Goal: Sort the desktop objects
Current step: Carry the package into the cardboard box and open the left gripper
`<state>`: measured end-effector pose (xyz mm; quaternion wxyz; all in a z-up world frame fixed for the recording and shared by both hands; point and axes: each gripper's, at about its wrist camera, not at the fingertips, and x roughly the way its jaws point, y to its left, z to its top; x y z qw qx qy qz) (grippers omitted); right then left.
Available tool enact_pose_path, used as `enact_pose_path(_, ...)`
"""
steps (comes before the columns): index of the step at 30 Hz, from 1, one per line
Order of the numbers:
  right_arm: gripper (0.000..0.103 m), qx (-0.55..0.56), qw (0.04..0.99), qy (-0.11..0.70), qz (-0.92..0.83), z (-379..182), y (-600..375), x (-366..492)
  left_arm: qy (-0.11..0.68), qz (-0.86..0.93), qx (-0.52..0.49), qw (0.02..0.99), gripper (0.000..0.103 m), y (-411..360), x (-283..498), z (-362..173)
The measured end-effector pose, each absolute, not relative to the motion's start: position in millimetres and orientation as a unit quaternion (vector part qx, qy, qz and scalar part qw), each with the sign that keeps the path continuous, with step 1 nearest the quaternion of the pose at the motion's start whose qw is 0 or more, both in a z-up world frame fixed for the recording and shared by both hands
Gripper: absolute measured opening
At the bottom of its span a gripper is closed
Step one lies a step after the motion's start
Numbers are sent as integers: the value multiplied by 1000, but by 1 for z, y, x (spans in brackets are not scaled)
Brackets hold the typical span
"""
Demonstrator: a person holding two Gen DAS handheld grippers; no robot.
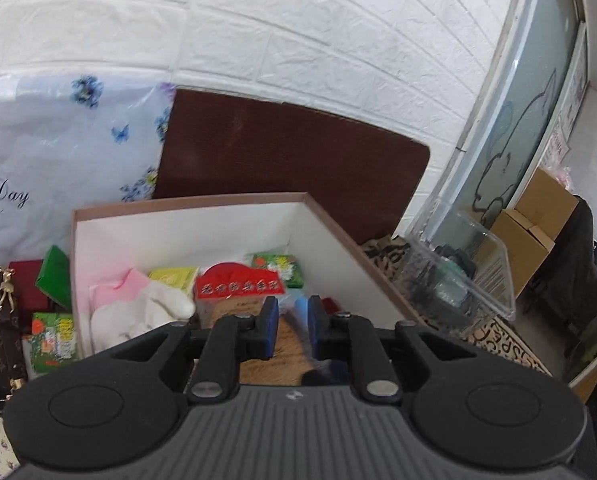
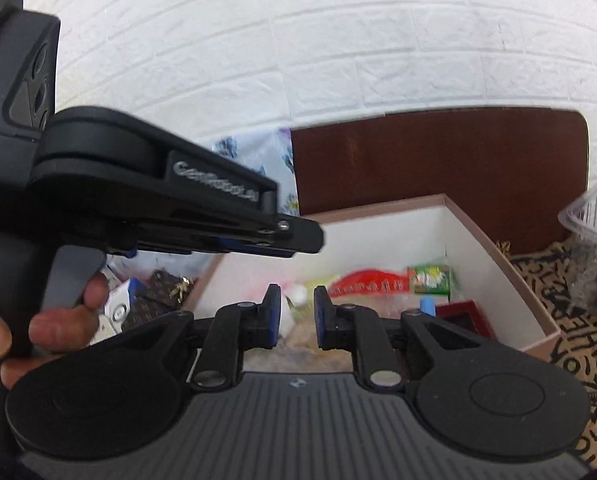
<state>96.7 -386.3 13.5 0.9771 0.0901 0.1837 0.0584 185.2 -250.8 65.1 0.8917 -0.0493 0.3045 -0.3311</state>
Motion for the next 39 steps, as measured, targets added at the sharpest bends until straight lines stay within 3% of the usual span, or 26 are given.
enact_pose_path(1,17,90,977,186,55,12,-387,95,305,-329,-46,892,35,-246,185,64)
enact_pose_path(4,26,75,975,203,41,6,-389,95,302,-320,-32,897,57,-234,176,60)
enact_pose_path(5,31,74,974,209,41,5,-389,93,302,-321,-28,897,59,-230,173,58)
enact_pose_path(7,55,77,973,214,47,7,-387,82,308,-328,-20,893,63,-227,166,55)
enact_pose_path(10,67,78,974,207,48,13,-383,64,323,-339,-12,883,73,-227,158,48)
enact_pose_path(16,76,47,971,229,49,12,-372,55,354,-341,7,871,76,-236,154,33)
enact_pose_path(18,76,43,968,243,48,9,-370,62,357,-347,2,868,74,-238,156,30)
enact_pose_path(20,59,49,965,252,59,5,-370,69,358,-348,-3,866,60,-239,159,29)
enact_pose_path(21,57,49,963,258,60,3,-370,73,360,-349,-9,865,56,-239,162,28)
enact_pose_path(27,52,8,964,262,53,6,-367,92,356,-330,-17,874,50,-251,183,30)
enact_pose_path(31,34,-5,957,287,43,5,-374,125,364,-312,-23,877,49,-259,202,27)
enact_pose_path(34,30,-8,946,323,27,-8,-382,152,375,-299,-12,877,48,-262,213,18)
enact_pose_path(36,30,-1,938,346,19,-20,-388,166,377,-299,-11,877,55,-259,215,11)
enact_pose_path(39,33,18,938,345,17,-31,-393,167,370,-304,-16,878,79,-253,215,7)
